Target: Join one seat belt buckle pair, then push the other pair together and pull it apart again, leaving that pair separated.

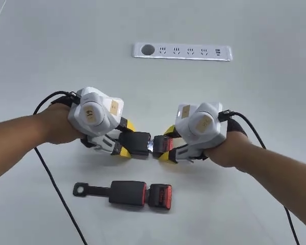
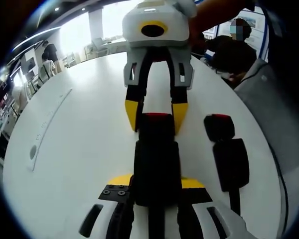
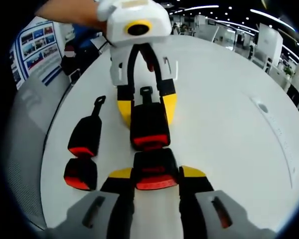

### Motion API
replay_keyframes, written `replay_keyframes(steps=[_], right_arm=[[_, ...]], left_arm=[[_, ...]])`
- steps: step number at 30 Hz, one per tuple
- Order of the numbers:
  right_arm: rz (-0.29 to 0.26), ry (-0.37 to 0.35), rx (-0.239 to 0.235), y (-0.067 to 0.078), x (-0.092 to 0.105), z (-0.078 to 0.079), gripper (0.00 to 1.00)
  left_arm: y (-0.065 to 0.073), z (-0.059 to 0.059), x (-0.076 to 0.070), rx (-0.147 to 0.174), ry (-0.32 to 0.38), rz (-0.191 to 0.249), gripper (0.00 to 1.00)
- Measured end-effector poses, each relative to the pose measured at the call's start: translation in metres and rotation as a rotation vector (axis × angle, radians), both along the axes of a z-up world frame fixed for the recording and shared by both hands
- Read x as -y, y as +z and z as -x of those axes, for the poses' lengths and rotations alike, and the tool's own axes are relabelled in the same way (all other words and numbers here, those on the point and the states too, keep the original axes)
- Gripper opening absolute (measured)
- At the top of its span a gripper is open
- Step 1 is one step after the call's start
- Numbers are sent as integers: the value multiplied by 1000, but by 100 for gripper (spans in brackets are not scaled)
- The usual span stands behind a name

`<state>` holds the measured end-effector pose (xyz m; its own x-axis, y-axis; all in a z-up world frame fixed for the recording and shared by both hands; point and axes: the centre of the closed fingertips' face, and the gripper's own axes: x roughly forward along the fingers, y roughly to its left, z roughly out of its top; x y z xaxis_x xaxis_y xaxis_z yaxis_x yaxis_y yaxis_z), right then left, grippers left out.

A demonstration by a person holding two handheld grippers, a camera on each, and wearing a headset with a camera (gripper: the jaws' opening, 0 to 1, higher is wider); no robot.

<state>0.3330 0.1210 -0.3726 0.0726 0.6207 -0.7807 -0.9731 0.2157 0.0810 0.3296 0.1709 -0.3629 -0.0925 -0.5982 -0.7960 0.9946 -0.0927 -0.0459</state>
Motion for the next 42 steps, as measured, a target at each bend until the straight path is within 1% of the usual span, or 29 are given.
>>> replay_keyframes(steps=[3, 7, 9, 13, 15, 18, 20, 23, 32, 37, 42], right_arm=[[5, -9, -5, 1, -1, 0, 33], [6, -16, -1, 0, -1, 1, 33], [23, -6, 14, 0, -2, 1, 33], [71, -4, 17, -1, -4, 2, 33], [77, -4, 19, -1, -3, 2, 33], [55, -8, 19, -1, -2, 1, 33], [51, -6, 19, 0, -3, 1, 33], [58, -1, 20, 0, -4, 2, 33], [56, 5, 25, 0, -4, 2, 33], [62, 15, 25, 0, -4, 2, 34], [63, 6, 26, 0, -4, 3, 34]], left_arm=[[1, 1, 1, 4, 5, -1, 33], [1, 0, 1, 0, 11, 2, 33], [1, 1, 1, -1, 16, 0, 33], [1, 1, 1, 0, 27, -1, 33], [1, 1, 1, -1, 34, 1, 33], [1, 1, 1, 1, 36, 0, 33], [2, 1, 1, 0, 38, 1, 34], [1, 2, 1, 4, 31, -6, 34], [-1, 0, 0, 5, 20, -13, 34], [-1, 0, 0, 1, 31, -12, 34], [-1, 1, 1, 1, 43, -5, 34]])
